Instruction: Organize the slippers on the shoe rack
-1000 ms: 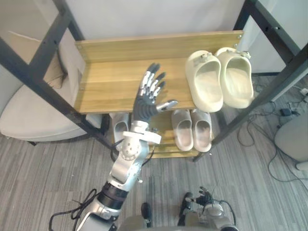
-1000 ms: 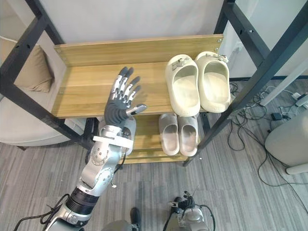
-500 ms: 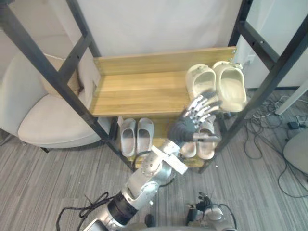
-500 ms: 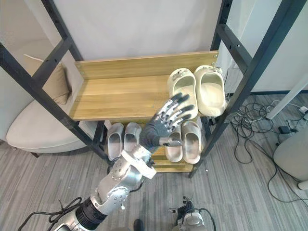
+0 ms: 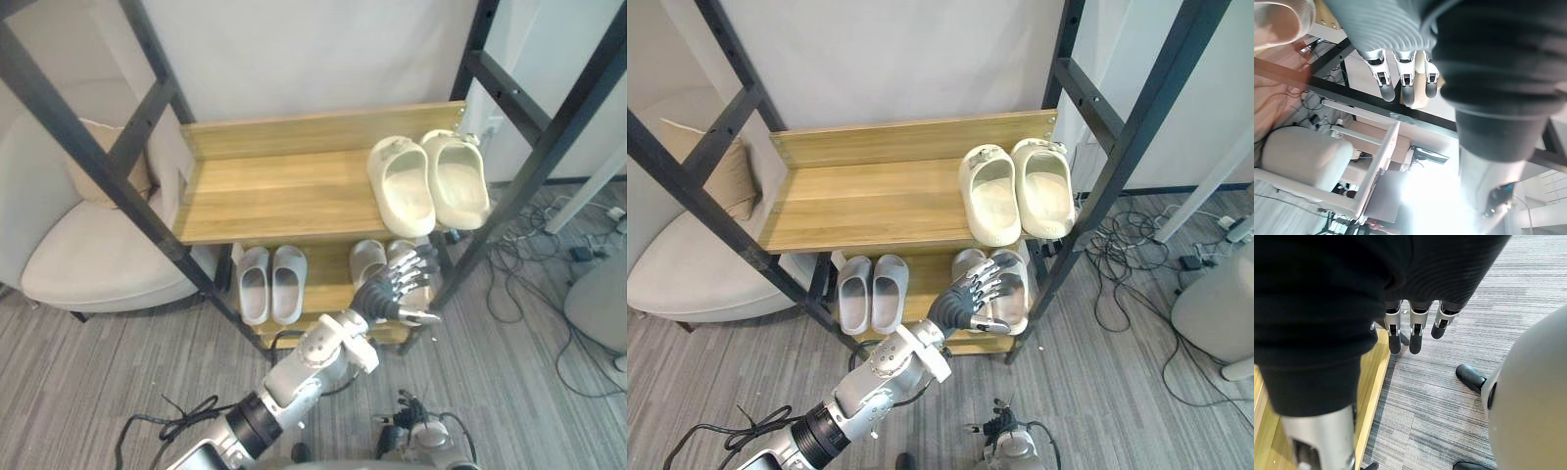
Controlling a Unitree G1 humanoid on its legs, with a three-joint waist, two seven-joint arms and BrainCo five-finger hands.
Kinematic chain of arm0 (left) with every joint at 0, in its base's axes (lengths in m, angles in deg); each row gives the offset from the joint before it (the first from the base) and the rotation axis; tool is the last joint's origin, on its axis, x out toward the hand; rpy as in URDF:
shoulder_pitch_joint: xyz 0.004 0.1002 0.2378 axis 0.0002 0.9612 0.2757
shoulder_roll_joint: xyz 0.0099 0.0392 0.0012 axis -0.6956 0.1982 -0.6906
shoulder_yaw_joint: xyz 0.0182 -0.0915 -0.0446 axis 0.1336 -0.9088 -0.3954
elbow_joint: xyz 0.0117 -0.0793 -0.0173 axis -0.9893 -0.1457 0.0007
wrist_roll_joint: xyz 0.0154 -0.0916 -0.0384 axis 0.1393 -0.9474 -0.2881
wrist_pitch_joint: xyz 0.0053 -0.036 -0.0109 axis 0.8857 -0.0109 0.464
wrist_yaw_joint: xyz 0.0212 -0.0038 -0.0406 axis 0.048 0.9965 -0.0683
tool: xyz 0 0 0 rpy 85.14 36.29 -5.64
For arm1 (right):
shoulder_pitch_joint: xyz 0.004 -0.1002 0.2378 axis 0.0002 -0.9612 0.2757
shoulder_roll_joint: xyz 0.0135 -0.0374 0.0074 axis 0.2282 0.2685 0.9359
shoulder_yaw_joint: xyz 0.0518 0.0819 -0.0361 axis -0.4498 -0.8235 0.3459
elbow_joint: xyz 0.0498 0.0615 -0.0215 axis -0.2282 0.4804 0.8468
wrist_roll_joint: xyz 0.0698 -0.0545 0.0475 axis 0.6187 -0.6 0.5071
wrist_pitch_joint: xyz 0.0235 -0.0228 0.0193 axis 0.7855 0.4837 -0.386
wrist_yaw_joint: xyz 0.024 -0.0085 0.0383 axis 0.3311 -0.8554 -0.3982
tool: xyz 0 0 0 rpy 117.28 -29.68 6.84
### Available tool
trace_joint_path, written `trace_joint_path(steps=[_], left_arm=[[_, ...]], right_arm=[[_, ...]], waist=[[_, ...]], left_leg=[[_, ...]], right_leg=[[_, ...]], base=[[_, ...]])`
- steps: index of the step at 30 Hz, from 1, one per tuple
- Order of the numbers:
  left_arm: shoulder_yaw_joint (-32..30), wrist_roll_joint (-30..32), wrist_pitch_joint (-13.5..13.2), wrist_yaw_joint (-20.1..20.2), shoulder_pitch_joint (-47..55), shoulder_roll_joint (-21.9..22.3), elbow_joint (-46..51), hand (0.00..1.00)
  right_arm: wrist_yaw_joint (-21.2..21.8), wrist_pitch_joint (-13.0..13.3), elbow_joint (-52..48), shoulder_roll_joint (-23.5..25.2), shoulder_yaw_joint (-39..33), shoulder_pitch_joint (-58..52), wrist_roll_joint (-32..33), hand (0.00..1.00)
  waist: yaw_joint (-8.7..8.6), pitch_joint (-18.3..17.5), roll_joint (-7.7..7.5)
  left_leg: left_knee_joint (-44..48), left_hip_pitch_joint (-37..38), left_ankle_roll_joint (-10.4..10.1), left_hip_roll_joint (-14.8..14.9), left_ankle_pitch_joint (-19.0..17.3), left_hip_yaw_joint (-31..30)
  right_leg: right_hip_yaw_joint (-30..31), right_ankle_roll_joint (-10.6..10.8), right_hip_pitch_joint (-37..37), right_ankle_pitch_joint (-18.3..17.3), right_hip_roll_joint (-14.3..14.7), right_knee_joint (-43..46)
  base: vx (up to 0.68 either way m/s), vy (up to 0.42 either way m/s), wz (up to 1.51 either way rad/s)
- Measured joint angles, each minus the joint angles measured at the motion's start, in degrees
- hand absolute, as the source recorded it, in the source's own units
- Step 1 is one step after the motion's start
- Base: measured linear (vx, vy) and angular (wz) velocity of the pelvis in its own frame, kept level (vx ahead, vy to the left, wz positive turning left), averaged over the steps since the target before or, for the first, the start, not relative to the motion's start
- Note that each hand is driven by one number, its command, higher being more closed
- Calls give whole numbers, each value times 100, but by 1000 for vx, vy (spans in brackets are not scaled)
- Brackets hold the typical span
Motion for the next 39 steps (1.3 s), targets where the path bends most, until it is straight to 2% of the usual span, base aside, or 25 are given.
trace_joint_path(steps=[6, 29, 39], left_arm=[[-11, 226, 0, -160, -23, -4, -295, 0], [-148, 554, -7, -493, -652, 21, -510, 0], [-534, 729, -16, -647, -966, 21, -685, 0]], right_arm=[[-23, -20, -93, 7, -49, -5, -1, 0], [-87, -24, -97, 51, -451, -17, -5, 0], [-92, -18, -114, 60, -668, -12, 7, 0]], waist=[[-120, 49, -100], [-326, 136, -179], [-393, 179, -148]], left_leg=[[-1, 27, -17, 10, -56, 152], [-92, 185, -45, 49, -146, 442], [-87, 228, -53, 50, -190, 578]], right_leg=[[121, 3, -55, 3, 20, 0], [365, 29, -93, -17, 99, -1], [477, 29, -110, -17, 110, -2]], base=[[7, 4, -13], [-4, -11, -6], [-6, -19, -6]])
